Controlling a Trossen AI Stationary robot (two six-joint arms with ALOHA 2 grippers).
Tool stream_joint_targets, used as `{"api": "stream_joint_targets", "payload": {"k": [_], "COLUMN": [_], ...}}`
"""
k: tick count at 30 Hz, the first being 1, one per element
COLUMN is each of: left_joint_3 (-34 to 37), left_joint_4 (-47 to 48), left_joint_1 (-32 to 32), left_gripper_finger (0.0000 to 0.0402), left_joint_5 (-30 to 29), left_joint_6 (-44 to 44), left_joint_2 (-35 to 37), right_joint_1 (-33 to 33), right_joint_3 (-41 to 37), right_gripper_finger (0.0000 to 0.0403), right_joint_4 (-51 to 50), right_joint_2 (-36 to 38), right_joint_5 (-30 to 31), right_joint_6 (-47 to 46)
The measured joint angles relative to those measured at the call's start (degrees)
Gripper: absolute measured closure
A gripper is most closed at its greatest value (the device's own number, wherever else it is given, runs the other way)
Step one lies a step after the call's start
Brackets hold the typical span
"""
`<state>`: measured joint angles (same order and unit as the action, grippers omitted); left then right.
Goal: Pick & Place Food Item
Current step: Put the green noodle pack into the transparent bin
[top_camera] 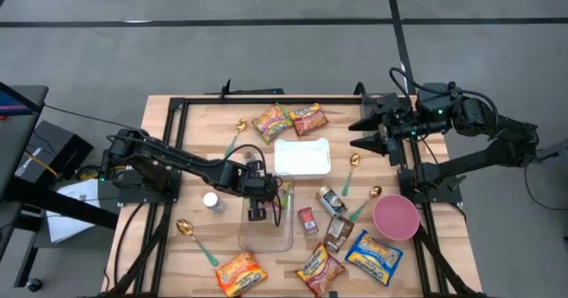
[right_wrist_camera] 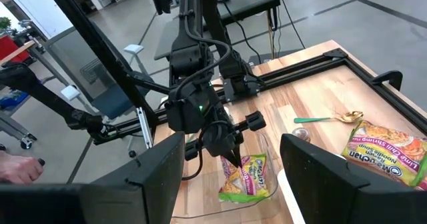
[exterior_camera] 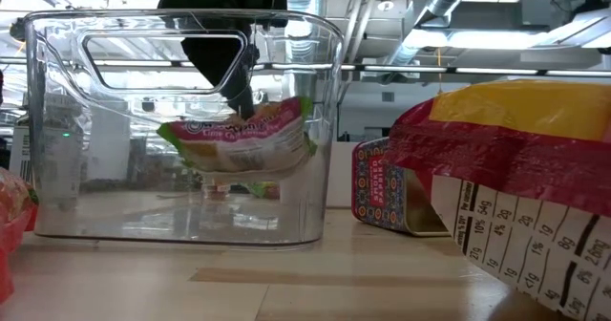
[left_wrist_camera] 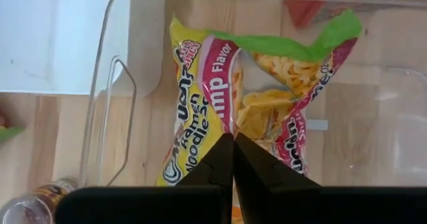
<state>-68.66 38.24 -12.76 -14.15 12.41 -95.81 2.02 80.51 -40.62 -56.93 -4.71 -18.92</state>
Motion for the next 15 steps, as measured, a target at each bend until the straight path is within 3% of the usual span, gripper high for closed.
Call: {"api": "stream_joint_targets", "payload": {"k": [15], "left_joint_3": [0.00], "left_joint_4": [-0.62], "left_joint_1": [0.33], "left_gripper_finger": [0.0401], "left_joint_5": [-1.97], "left_joint_6": [-0.16], "left_joint_2": [-4.67], "right_joint_1": [0.00], "right_joint_3": [0.00], "right_gripper_finger": [0.0162], "right_joint_4": [0.61], "right_joint_2": [0.00], "right_joint_5": [0.02], "right_joint_6": [0.97]}}
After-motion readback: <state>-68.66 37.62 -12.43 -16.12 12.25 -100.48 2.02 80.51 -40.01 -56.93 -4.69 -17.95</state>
